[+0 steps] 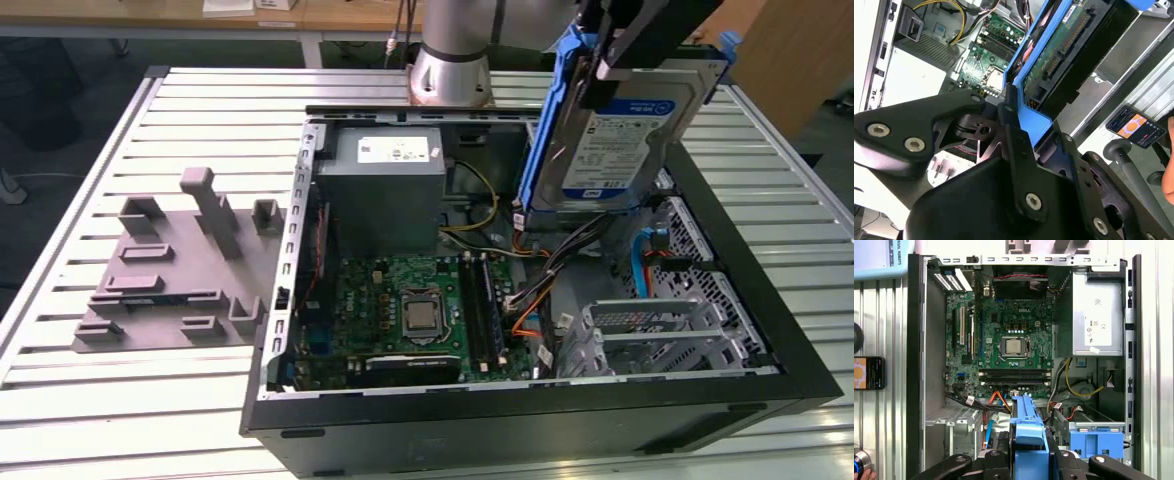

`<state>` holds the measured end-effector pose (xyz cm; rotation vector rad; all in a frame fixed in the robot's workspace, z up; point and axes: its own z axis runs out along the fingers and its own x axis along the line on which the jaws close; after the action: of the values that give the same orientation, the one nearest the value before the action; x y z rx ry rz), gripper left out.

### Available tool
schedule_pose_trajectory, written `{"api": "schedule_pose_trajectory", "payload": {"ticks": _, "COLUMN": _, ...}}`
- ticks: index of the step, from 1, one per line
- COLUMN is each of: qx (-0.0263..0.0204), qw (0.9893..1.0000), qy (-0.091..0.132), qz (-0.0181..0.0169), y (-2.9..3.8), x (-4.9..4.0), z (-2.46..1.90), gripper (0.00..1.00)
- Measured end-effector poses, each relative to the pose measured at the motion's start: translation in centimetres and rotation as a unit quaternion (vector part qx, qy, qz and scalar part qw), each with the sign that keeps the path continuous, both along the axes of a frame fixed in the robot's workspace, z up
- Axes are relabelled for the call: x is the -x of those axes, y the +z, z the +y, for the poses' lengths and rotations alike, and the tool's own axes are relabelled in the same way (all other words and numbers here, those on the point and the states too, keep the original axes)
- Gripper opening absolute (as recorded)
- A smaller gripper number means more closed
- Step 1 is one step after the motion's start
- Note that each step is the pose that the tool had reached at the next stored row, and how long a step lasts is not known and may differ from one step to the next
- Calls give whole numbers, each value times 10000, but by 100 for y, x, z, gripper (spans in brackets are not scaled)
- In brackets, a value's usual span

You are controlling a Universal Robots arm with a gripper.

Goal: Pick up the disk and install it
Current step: 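Insert the disk into the insertion slot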

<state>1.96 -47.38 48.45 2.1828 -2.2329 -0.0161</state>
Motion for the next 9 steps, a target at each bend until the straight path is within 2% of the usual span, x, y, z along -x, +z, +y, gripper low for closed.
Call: {"api": "schedule_pose_trajectory", "payload": {"ticks": 9, "qx": 0, "qw": 10000, "qy": 0, "qz": 0, "y": 0, "x": -2, "z": 0, "gripper": 36}}
